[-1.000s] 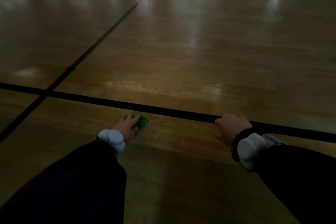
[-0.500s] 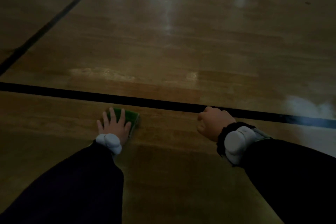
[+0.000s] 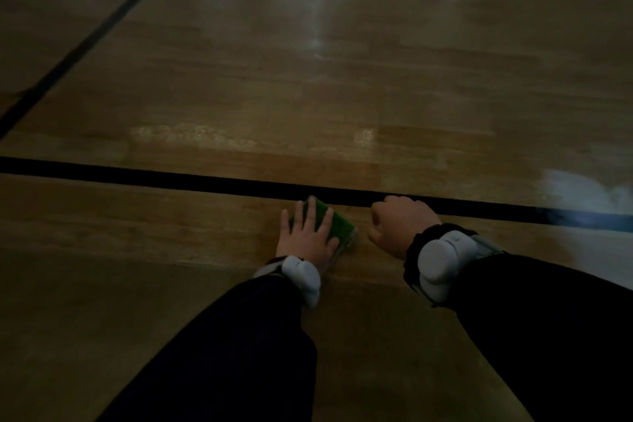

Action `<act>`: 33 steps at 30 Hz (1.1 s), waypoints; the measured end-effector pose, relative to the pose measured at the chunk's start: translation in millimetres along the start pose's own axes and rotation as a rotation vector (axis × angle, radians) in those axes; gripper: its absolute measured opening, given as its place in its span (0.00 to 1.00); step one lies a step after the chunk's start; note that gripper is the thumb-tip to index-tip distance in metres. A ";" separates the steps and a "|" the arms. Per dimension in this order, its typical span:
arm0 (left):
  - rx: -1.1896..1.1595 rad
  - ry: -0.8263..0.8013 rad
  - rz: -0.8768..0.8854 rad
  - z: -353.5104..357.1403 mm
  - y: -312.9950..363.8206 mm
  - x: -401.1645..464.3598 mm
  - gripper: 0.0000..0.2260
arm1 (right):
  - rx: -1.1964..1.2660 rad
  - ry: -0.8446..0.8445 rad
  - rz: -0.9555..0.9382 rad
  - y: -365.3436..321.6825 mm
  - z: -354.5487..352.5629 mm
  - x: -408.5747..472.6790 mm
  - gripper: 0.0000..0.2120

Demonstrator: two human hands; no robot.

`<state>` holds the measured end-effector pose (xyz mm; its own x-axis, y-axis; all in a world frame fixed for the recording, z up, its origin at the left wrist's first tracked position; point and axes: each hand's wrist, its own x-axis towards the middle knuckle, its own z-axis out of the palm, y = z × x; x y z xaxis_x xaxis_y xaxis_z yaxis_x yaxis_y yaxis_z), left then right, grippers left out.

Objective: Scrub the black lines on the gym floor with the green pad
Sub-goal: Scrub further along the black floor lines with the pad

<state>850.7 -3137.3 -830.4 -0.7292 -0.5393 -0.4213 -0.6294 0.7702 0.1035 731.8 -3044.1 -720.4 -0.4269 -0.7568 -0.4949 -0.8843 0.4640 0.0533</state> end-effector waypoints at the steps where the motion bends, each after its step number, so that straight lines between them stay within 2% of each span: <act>1: 0.016 -0.005 -0.002 0.1 -2.9 0.3 0.27 | 0.010 0.007 -0.003 -2.4 0.5 0.0 0.09; 9: 0.036 -0.033 -0.057 -1.2 -25.3 -7.6 0.27 | -0.002 0.053 -0.009 -21.0 -6.4 1.5 0.23; 15: -0.037 -0.048 -0.187 2.4 -69.4 -22.8 0.27 | 0.030 0.088 -0.037 -34.7 -19.3 2.5 0.21; 21: -0.143 -0.102 -0.411 2.4 -143.9 -67.3 0.27 | 0.054 0.148 -0.125 -68.4 -46.1 6.3 0.22; 27: -0.261 -0.088 -0.671 20.6 -211.0 -120.8 0.26 | 0.026 0.216 -0.212 -98.6 -62.1 11.4 0.23; 33: -0.345 -0.060 -0.692 28.7 -205.3 -120.5 0.26 | -0.017 0.243 -0.264 -120.1 -64.9 8.5 0.24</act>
<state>1075.5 -3220.6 -826.7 -0.1296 -0.8322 -0.5391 -0.9916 0.1096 0.0693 822.1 -3136.2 -674.8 -0.2138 -0.9380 -0.2727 -0.9723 0.2314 -0.0337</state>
